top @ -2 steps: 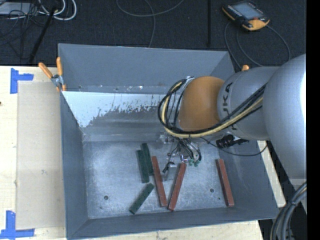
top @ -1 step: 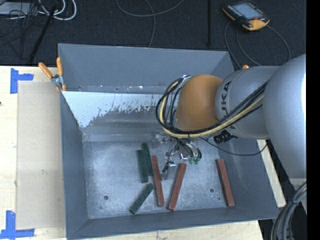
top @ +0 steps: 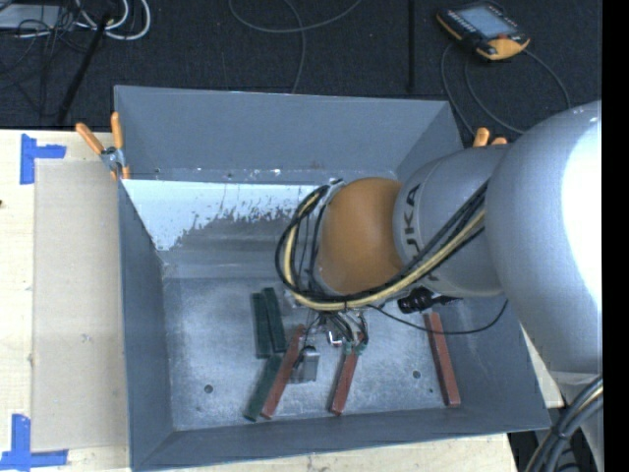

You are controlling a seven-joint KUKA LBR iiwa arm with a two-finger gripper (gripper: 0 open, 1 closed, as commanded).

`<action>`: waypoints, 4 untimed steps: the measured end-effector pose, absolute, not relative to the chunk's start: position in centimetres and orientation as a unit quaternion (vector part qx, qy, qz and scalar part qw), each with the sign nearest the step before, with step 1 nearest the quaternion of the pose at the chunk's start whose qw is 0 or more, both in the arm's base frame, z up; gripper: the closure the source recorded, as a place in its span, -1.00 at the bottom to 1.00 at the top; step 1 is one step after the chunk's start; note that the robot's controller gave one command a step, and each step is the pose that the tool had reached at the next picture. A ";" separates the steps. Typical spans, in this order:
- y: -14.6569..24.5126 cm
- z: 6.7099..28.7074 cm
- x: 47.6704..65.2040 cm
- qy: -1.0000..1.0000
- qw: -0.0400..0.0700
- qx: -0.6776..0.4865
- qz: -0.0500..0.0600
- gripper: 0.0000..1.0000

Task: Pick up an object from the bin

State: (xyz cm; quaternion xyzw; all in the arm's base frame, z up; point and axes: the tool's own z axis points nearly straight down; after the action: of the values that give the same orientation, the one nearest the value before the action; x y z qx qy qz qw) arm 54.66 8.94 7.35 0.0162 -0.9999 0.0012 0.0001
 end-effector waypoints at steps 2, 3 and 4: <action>10.3 7.0 55.9 -0.998 0.000 0.062 -0.001 1.00; 13.2 8.4 56.4 -0.999 0.001 0.049 0.000 1.00; 12.7 10.0 58.2 -0.999 0.001 0.053 -0.002 1.00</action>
Offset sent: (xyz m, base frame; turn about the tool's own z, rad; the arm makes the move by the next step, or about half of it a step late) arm 0.0000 0.0000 0.0000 0.0000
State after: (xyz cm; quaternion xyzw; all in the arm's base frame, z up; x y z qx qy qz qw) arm 58.25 12.68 9.98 0.0535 -0.9986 -0.0015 0.0005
